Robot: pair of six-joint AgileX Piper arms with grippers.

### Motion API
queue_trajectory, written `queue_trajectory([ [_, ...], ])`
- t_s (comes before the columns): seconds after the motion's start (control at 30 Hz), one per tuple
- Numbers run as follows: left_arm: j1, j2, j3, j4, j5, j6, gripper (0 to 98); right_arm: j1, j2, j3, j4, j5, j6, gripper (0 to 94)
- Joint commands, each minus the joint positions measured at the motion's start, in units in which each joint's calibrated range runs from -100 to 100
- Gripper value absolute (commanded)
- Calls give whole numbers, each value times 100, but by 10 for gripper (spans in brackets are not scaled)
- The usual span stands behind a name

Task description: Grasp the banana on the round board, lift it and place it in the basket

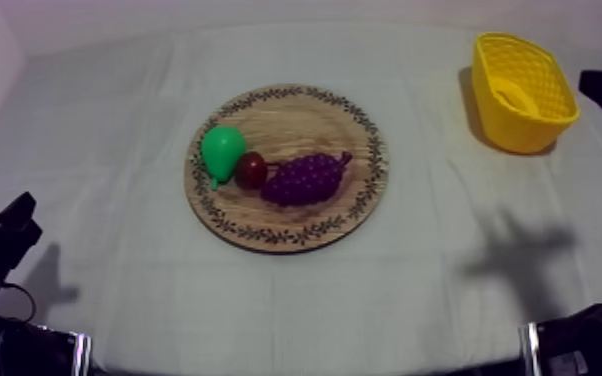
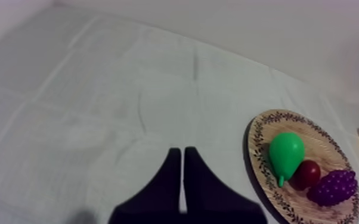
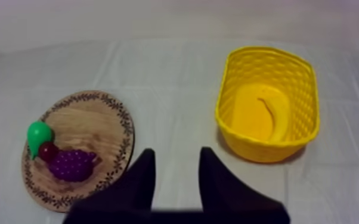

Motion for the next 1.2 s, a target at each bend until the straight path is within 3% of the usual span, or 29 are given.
queue_trajectory([
  [0.0,1,-1,1,-2,-3,-2,1,82,-470,626,6,-477,56,198],
  [0.33,1,-1,1,-2,-3,-4,1,344,-2114,3301,90,-2539,313,68],
  [0.47,1,-1,1,-2,-3,-1,1,430,-2460,4015,-70,-3097,524,39],
  [0.73,1,-1,1,-2,-3,-1,1,532,-2901,4300,-750,-2640,976,17],
  [0.9,1,-1,1,-2,-3,-2,1,445,-3082,4297,-786,-1913,877,20],
  [1.07,1,-1,1,-2,-3,-3,1,383,-3222,4264,-695,-1580,615,10],
  [1.17,1,-1,1,-2,-3,-2,1,455,-3248,4305,-587,-1632,851,7],
])
